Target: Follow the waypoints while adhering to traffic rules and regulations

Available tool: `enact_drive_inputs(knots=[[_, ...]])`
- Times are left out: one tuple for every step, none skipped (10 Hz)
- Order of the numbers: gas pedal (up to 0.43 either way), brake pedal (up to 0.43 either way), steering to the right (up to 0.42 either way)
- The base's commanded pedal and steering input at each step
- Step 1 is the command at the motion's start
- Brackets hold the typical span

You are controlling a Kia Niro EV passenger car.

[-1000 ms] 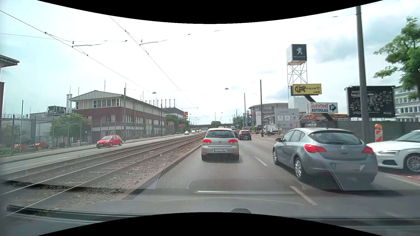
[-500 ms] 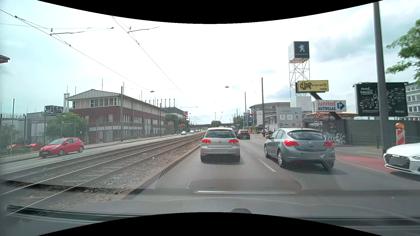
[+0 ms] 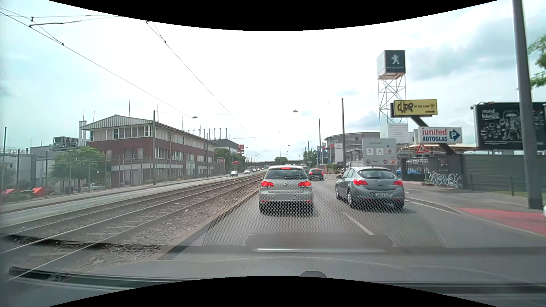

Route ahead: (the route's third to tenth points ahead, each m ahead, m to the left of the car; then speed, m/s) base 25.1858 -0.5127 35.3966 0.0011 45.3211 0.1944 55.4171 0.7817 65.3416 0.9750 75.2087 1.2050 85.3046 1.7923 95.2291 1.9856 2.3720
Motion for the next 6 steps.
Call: enact_drive_inputs(knots=[[0.000,0.006,-0.007],[0.000,0.000,-0.007],[0.000,0.000,-0.007],[0.000,0.000,-0.007],[0.000,0.000,-0.007],[0.000,0.043,-0.007]])
